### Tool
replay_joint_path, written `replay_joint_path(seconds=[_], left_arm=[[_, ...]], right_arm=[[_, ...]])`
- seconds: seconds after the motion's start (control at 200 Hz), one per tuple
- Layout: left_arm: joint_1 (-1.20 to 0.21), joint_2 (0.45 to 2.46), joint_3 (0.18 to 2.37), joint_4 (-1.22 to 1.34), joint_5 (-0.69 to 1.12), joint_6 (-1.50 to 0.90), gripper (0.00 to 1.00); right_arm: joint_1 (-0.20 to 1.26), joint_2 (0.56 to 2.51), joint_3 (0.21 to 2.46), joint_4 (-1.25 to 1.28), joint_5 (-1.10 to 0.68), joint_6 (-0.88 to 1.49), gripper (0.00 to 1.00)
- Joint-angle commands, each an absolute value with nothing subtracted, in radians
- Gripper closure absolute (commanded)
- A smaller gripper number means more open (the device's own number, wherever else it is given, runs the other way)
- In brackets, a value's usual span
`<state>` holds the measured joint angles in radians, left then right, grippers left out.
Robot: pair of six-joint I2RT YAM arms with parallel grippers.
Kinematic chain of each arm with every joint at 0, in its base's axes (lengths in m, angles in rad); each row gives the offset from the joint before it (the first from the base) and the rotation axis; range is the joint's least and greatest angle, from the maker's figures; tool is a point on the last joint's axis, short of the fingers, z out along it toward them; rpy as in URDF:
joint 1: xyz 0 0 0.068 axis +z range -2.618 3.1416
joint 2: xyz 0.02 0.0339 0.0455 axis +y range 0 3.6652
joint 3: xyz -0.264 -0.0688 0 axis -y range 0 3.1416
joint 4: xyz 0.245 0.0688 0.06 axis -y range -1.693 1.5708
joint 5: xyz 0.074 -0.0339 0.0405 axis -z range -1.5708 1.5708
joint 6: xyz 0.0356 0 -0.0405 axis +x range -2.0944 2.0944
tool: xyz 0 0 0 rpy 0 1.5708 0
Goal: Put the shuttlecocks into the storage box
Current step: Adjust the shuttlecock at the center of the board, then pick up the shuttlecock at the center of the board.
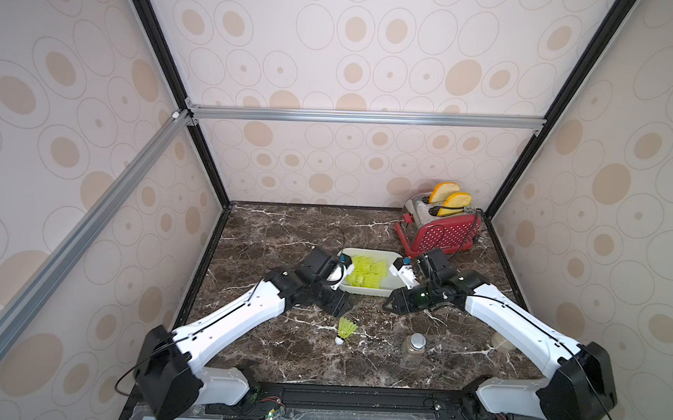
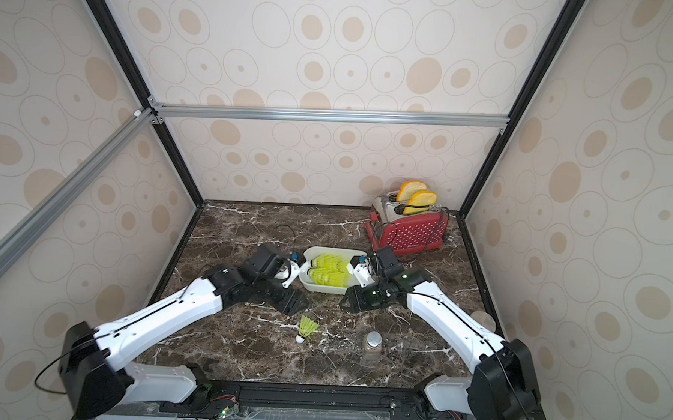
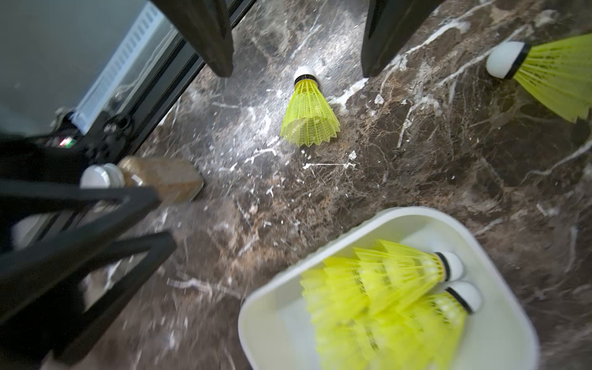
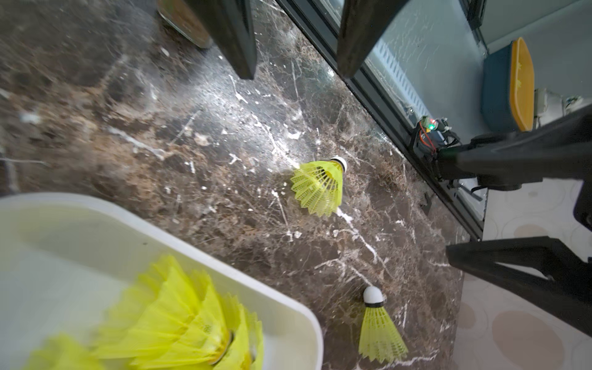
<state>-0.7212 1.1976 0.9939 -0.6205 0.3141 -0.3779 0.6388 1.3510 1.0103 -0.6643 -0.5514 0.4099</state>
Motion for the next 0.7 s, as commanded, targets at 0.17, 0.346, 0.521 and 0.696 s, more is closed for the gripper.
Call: replay_joint_path(seconds=[0.17, 0.346, 0.521, 0.696], left_arm=[[-0.722, 0.8, 0.659, -0.501, 0.371, -0.854, 0.33], [-0.722, 0.463, 0.491, -0.572, 0.277, -1.053, 0.34], [-0.723, 0.235, 0.422, -0.694, 0.215, -1.162, 0.34], [-0.723, 0.141, 0.395, -0.743, 0.202, -1.205, 0.35]], right_arm=[[0.72, 1.568, 1.128, -0.617, -0.722, 0.293, 0.53], [0.753, 1.666, 1.157, -0.654, -0.745, 0.204, 0.53], [0.768, 1.73, 1.199, -0.683, -0.748, 0.164, 0.53], [0.793, 1.804, 1.265, -0.729, -0.736, 0.106, 0.53]])
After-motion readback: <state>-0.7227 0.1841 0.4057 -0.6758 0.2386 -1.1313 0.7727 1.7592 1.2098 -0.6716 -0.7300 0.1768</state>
